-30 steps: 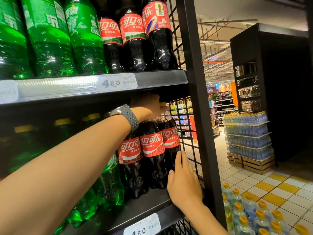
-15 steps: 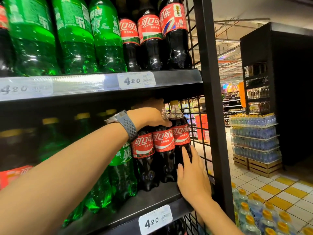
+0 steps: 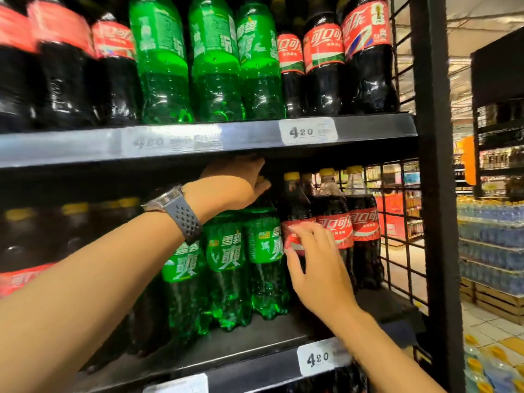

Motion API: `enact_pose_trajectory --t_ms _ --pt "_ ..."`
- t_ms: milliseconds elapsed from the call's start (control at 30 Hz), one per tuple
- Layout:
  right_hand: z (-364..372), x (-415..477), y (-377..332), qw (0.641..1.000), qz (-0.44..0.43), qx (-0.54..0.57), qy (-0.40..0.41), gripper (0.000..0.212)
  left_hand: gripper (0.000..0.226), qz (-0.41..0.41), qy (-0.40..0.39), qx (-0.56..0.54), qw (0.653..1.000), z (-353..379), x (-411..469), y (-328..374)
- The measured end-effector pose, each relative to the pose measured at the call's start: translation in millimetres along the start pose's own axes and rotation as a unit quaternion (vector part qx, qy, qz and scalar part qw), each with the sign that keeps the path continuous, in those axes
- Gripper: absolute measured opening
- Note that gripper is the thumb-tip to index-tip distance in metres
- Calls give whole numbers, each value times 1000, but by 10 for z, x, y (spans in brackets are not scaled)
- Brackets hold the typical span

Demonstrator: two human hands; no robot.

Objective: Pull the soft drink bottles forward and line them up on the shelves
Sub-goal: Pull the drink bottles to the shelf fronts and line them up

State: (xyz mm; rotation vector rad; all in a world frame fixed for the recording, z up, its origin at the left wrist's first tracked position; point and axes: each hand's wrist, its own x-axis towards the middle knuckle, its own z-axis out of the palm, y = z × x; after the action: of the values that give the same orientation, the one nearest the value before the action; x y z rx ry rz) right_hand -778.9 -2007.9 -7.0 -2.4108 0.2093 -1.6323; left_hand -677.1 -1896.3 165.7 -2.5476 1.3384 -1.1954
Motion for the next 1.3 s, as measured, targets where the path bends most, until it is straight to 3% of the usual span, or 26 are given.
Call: enact_pose_trajectory --t_ms 100,267,400,500,600,867,1033,1200,1300 --pt "-87 423 -128 1000 -20 0 -12 31 48 22 8 -3 1000 -19 -172 -226" --pt "-151 1156 -310 986 -8 -33 -160 50 39 9 9 -42 999 -16 -324 -611" --pt "-92 1425 -361 967 -23 -69 -244 48 23 -4 23 -69 997 50 -340 -782" --pt "-38 1513 -412 975 -9 -67 -214 36 36 -28 33 -99 994 102 -315 -812" --pt "-6 1553 -444 975 13 -93 -201 23 29 -40 32 -157 986 119 -285 -801" --pt "39 1603 -494 978 25 -119 -167 32 16 -20 1 -254 967 162 -267 -901" --pt "79 1538 -480 981 28 -124 -145 35 45 -10 19 -172 985 189 -208 -854" --pt "80 1516 -463 982 56 -101 -152 33 17 16 -11 -195 981 175 -147 -874" --pt "76 1523 -469 980 60 -100 -161 34 17 31 -12 -190 981 153 -179 -870"
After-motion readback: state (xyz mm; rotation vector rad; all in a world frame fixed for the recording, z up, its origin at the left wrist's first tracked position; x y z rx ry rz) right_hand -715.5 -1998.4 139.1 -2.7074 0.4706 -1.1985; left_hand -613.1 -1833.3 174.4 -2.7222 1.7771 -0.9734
